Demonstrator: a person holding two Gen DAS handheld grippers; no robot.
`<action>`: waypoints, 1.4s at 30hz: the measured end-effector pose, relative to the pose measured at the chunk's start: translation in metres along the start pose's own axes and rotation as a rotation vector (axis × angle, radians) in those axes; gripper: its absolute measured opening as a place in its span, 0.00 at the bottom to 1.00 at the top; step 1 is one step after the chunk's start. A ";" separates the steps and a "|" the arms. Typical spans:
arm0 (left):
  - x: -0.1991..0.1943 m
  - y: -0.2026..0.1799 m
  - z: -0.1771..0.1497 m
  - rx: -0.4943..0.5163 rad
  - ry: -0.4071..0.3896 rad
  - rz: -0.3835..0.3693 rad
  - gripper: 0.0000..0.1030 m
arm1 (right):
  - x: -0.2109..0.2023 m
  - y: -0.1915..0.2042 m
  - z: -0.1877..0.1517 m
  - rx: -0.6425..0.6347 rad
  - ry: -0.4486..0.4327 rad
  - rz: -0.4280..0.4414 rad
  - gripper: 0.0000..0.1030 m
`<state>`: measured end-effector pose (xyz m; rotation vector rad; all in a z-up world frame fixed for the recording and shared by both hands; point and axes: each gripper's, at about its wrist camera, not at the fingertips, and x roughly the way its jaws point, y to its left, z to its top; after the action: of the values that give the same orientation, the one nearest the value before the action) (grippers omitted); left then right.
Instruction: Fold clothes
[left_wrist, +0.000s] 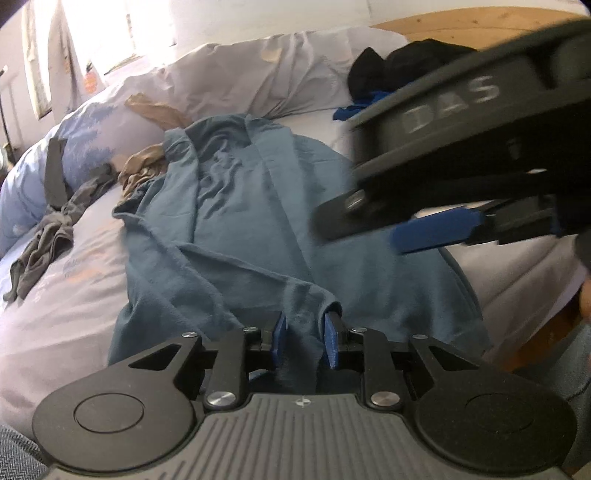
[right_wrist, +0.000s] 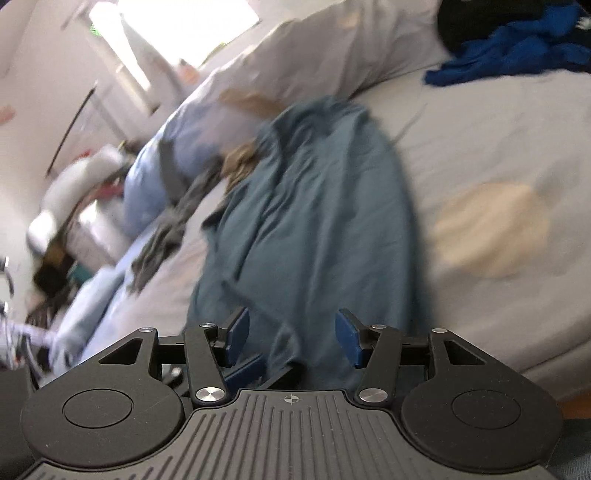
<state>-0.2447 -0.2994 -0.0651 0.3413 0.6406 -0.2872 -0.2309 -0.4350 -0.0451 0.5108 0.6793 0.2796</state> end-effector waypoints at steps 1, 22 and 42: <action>0.000 0.000 -0.001 0.001 0.001 -0.001 0.27 | 0.004 0.003 -0.001 -0.013 0.023 0.016 0.54; -0.007 -0.002 -0.007 0.037 -0.043 0.004 0.50 | 0.026 0.033 -0.004 -0.176 0.175 -0.001 0.03; -0.001 -0.022 0.004 0.095 -0.139 0.025 0.31 | 0.004 0.026 0.002 -0.100 0.128 0.102 0.03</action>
<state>-0.2519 -0.3204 -0.0663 0.4161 0.4862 -0.3156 -0.2287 -0.4122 -0.0321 0.4352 0.7611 0.4429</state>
